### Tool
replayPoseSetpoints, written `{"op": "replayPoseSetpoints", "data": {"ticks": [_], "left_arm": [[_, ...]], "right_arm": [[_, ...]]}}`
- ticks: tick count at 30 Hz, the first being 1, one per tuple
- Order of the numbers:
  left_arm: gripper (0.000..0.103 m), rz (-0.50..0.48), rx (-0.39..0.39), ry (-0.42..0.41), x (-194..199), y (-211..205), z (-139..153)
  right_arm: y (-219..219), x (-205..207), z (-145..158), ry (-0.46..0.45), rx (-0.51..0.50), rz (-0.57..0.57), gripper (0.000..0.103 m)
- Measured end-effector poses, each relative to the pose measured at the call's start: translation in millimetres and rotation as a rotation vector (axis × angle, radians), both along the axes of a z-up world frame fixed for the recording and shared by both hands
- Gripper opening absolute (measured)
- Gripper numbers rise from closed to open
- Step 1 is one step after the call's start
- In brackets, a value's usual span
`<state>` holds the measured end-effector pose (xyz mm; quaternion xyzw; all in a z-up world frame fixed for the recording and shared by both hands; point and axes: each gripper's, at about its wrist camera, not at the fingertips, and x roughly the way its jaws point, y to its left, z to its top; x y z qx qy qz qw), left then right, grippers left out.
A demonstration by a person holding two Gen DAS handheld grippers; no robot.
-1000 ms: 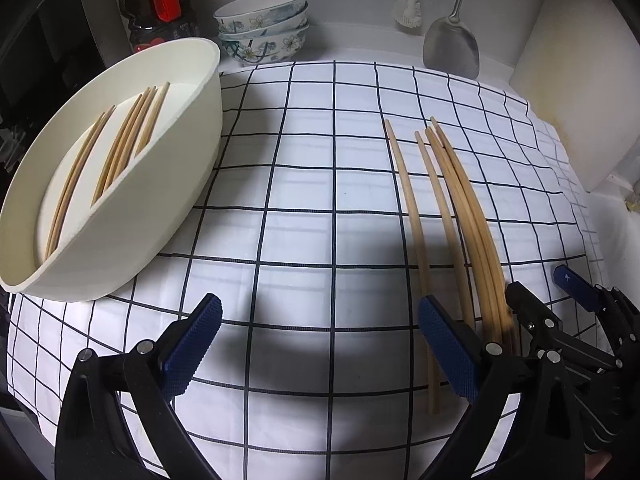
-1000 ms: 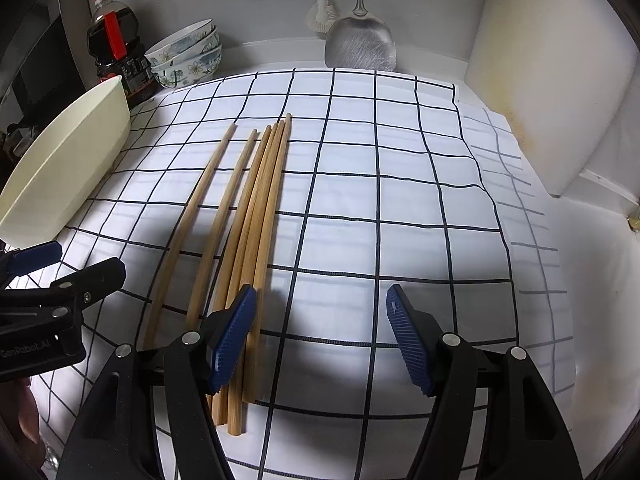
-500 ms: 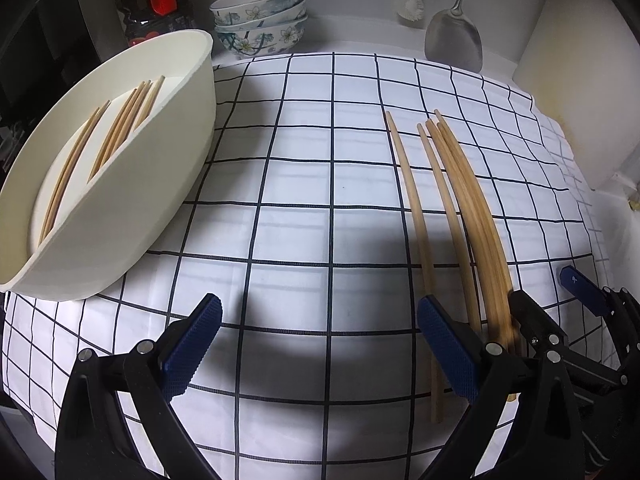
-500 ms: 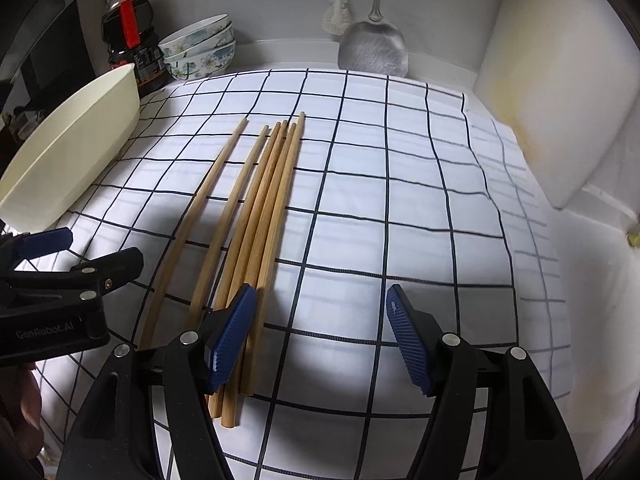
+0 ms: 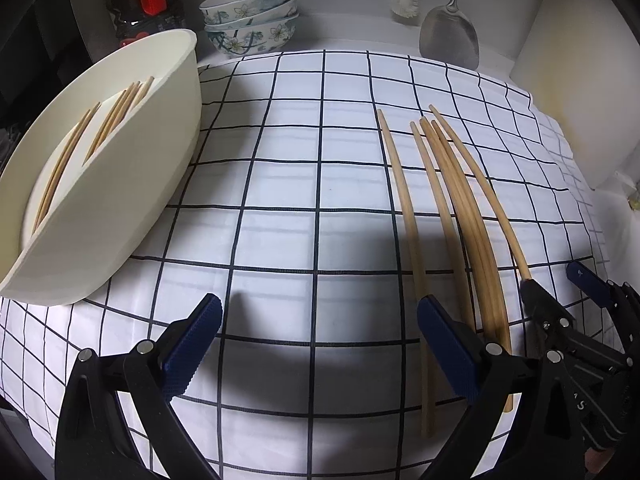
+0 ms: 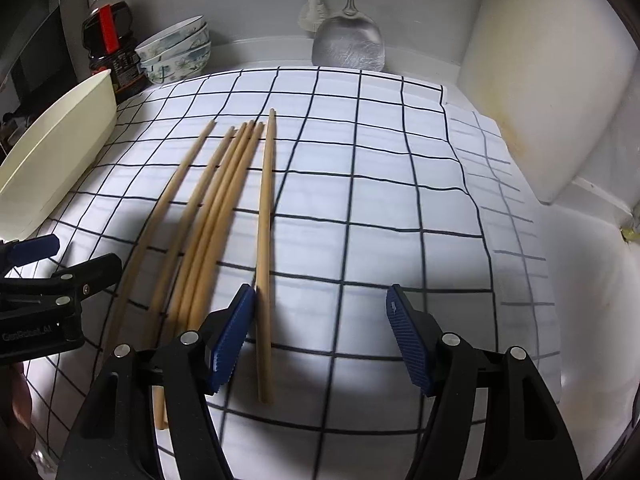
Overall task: Organize utensils
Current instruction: 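Grasp a chopstick from the bundle with the left gripper while the right gripper grasps another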
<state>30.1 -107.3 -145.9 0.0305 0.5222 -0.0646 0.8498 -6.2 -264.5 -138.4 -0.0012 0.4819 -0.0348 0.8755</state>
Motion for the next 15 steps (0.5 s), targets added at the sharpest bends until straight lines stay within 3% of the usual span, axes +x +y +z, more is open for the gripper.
{"op": "replayPoseSetpoints", "data": {"ticks": [10, 15], "left_arm": [[0.096, -0.001, -0.016, 0.000, 14.5, -9.9, -5.9], [0.095, -0.022, 0.012, -0.020, 15.8, -20.1, -7.3]], "right_arm": [[-5.5, 19.0, -1.3, -0.022, 0.009, 0.038, 0.064], [-3.4, 28.0, -1.8, -0.033, 0.009, 0.063, 0.064]]}}
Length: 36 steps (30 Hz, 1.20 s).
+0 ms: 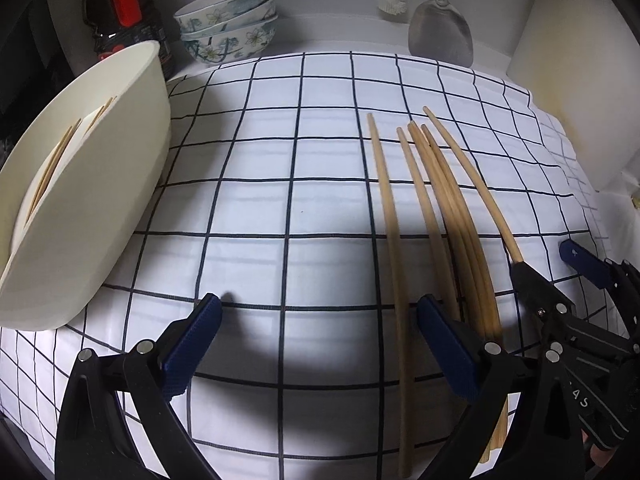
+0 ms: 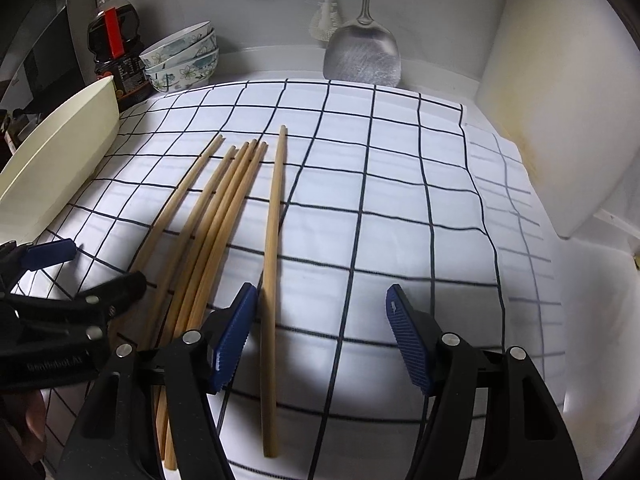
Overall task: Organize utensils
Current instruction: 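Grasp a chopstick from the bundle with the left gripper while the right gripper grasps another, then lift both held chopsticks and carry them over the white bowl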
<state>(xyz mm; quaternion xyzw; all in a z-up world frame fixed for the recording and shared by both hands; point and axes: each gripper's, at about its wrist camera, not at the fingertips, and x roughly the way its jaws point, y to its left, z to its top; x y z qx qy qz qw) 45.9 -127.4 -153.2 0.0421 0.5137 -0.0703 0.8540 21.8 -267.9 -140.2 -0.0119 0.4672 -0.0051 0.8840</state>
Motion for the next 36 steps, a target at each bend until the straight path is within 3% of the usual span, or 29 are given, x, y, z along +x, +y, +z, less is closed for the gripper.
{"op": "replayPoseSetpoints", "data": {"ticks": [5, 7, 9, 12, 13, 19, 25, 31, 36], "left_arm": [[0.081, -0.021, -0.002, -0.033, -0.3, -5.0, 2.9], [0.069, -0.032, -0.005, -0.042, -0.4, -6.7, 5.5], [0.043, -0.047, -0.008, -0.043, -1.1, -8.8, 8.6], [0.014, -0.080, -0.008, -0.029, -2.0, -14.2, 11.3], [0.009, -0.087, -0.007, -0.024, -2.7, -15.4, 11.4], [0.007, -0.102, -0.038, 0.028, -6.7, -13.0, 14.4], [0.007, -0.127, -0.098, 0.039, -18.1, -1.0, 42.7], [0.007, -0.112, -0.145, -0.012, -19.0, 35.1, 92.0], [0.007, -0.043, -0.156, -0.076, -11.1, 92.9, 127.6]], "right_arm": [[2.8, 2.3, 0.6, -0.007, 0.011, 0.024, 0.052], [6.4, 2.3, 1.5, -0.009, 0.012, 0.046, 0.039], [10.1, 2.1, 2.3, -0.010, 0.010, 0.063, 0.027], [15.1, 1.7, 2.8, -0.007, 0.000, 0.074, 0.007], [14.8, 1.8, 3.0, -0.006, 0.002, 0.067, 0.006], [5.5, -1.2, 5.8, 0.014, 0.070, 0.011, 0.006], [0.2, -14.7, 28.6, 0.007, 0.142, -0.058, 0.006], [27.0, -19.1, 78.0, -0.056, 0.178, -0.055, 0.006], [70.7, -6.0, 112.1, -0.110, 0.209, 0.010, 0.006]]}}
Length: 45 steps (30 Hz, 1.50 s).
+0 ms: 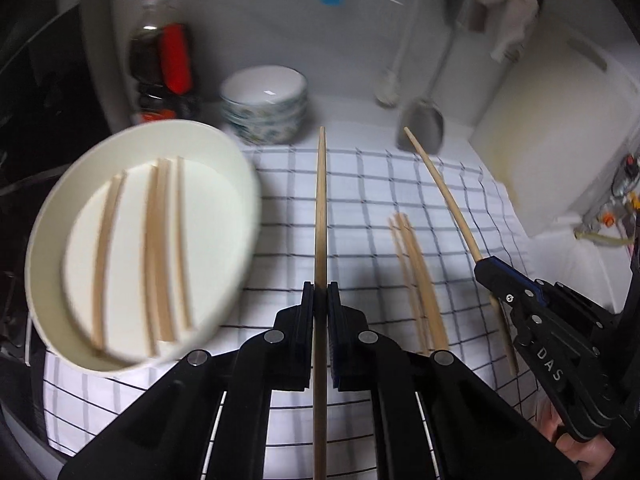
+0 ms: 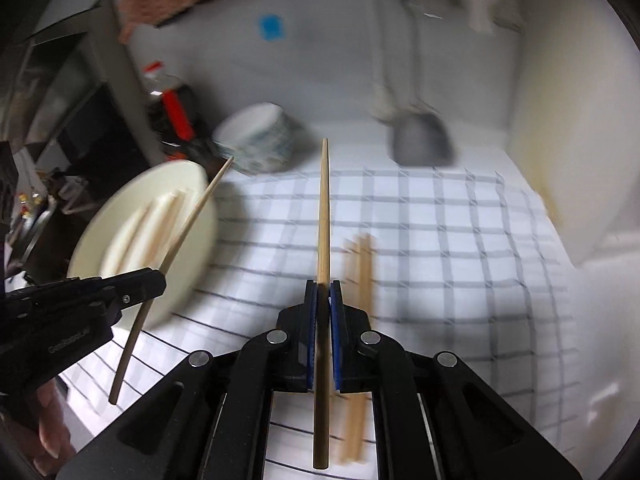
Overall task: Organize utensils
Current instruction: 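Lift both held chopsticks and carry them over the white bowl, then open both grippers to drop the chopsticks into the white bowl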
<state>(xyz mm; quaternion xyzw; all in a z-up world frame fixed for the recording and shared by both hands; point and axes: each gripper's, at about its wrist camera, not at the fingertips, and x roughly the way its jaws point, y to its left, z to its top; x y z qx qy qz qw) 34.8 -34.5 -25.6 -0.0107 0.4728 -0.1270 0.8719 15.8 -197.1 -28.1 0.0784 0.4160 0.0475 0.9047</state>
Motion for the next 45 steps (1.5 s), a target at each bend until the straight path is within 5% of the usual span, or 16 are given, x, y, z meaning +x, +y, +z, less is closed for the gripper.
{"op": "replayPoseSetpoints", "data": {"ticks": [7, 14, 27, 36, 38, 40, 41, 45], "left_arm": [[0.007, 0.133, 0.030, -0.045, 19.3, 92.9, 10.5], [0.007, 0.237, 0.044, -0.018, 45.8, 159.4, -4.1], [0.007, 0.220, 0.028, 0.103, 85.1, 184.5, -53.3], [0.008, 0.219, 0.046, 0.155, 98.2, 190.1, -70.1], [0.019, 0.227, 0.048, 0.154, 98.5, 192.7, -68.6], [0.048, 0.249, 0.059, 0.140, 96.6, 196.8, -63.6], [0.065, 0.262, 0.060, 0.124, 94.6, 199.7, -59.9], [0.066, 0.281, 0.066, 0.108, 89.8, 205.7, -50.0]], "right_arm": [[92.2, 43.8, 21.2, -0.040, 0.007, 0.131, 0.006], [163.5, 86.9, 9.9, -0.005, 0.015, 0.223, 0.006], [225.0, 132.6, -40.9, 0.178, -0.011, 0.243, 0.006], [226.3, 139.9, -48.2, 0.204, -0.031, 0.228, 0.006], [225.7, 139.8, -46.5, 0.202, -0.035, 0.225, 0.009], [223.4, 139.0, -44.4, 0.201, -0.034, 0.220, 0.026], [222.0, 137.5, -42.6, 0.191, -0.036, 0.216, 0.026], [218.1, 132.5, -36.5, 0.174, -0.043, 0.211, 0.026]]}}
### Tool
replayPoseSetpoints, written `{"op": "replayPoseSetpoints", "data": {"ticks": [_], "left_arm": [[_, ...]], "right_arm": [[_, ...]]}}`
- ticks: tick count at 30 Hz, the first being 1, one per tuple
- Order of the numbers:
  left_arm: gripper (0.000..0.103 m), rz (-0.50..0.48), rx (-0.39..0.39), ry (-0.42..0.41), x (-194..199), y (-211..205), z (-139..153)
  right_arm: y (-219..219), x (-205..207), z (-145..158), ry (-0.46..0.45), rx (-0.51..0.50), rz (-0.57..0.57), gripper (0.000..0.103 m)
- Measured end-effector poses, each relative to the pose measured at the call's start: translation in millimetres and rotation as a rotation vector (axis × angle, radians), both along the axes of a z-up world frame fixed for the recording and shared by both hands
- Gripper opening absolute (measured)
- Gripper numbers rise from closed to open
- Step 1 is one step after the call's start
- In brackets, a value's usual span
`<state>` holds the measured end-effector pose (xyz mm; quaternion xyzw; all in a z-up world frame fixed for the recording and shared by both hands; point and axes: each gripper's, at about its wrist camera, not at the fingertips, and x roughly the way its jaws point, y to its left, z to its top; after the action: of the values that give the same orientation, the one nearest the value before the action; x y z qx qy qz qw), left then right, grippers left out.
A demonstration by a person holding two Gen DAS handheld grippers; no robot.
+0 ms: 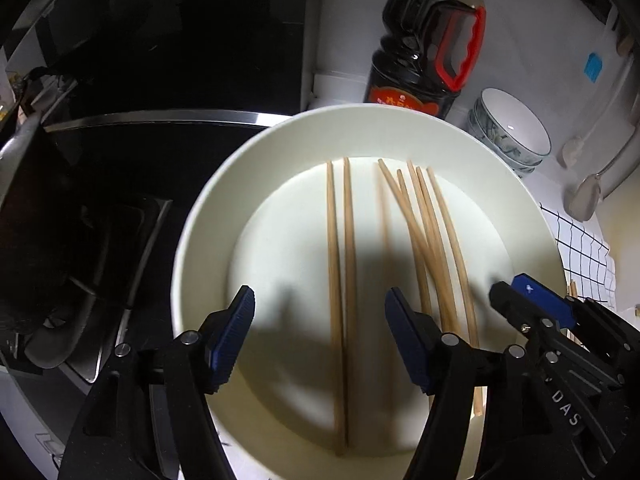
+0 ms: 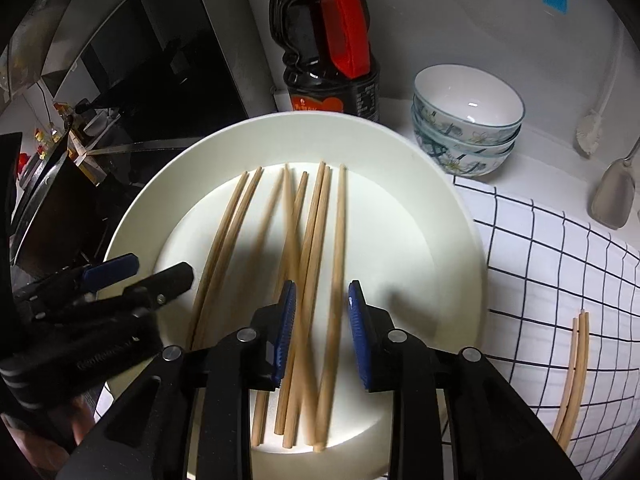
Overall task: Organize utensils
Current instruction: 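Open both grippers to drop the chopsticks into the white bowl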
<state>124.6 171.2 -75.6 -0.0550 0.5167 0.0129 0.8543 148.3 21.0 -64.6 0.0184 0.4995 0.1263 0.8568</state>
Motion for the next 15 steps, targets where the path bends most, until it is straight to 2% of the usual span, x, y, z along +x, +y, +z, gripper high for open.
{"op": "replayPoseSetpoints", "data": {"ticks": [5, 9, 15], "left_arm": [[0.069, 0.029, 0.000, -0.011, -11.2, 7.1, 9.0], [0.072, 0.033, 0.016, -0.028, -21.0, 5.3, 16.8], [0.076, 0.040, 0.030, -0.054, -35.8, 0.1, 31.0]], "right_arm": [[-5.0, -7.8, 7.3, -0.015, -0.001, -0.005, 0.026], [-9.9, -16.0, 13.1, -0.026, 0.004, -0.010, 0.033], [-15.7, -31.0, 22.9, -0.038, 0.008, -0.005, 0.036]]}}
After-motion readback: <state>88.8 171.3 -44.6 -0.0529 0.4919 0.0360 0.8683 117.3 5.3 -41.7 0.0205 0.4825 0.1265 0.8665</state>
